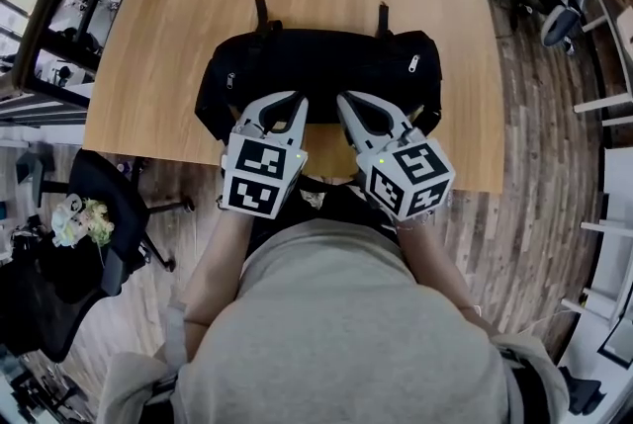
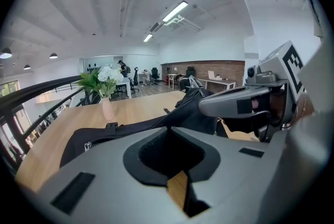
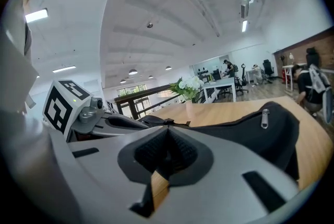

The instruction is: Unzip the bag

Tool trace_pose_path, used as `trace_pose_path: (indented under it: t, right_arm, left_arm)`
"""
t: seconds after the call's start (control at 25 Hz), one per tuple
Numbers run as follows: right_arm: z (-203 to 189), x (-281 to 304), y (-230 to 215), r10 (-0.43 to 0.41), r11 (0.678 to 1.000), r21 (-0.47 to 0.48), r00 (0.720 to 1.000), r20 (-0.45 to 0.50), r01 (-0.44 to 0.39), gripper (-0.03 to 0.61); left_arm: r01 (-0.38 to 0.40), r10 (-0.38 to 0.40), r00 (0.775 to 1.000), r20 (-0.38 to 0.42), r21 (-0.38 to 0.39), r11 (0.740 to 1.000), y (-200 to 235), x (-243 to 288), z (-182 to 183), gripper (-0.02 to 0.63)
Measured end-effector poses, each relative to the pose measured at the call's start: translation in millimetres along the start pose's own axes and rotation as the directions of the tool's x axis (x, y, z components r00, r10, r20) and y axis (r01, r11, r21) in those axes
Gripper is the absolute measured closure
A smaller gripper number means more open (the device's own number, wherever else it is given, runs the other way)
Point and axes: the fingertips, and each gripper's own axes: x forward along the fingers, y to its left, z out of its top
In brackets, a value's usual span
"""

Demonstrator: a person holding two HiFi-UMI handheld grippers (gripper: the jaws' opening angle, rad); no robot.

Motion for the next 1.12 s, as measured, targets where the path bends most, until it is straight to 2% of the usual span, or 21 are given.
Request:
trace_pose_path:
  t: [0.48,0.76,1.12]
  right_arm:
    - [-11,5,1,-0.003,1.0,0.021,1.0,-0.017,0.003,0.574]
    - [-12,10,3,0.012,1.0,0.014,1.0,-0.011,-0.011,0.574]
    - [-17,14,-2,0.007,1.0,0.016,1.0,-0.028,-0.007,0.574]
  left_arm:
    - [-0.01,0.009,1.0,-0.021,-0.053,0.999,2,-4,-9,0.581]
    - [-0.004,0.003,0.999,-0.032,-0.039,0.999,7,1,-8,0.583]
    - [0.008,-0.01,0.999,-0.034,-0.065,0.998,5,8,-7,0.583]
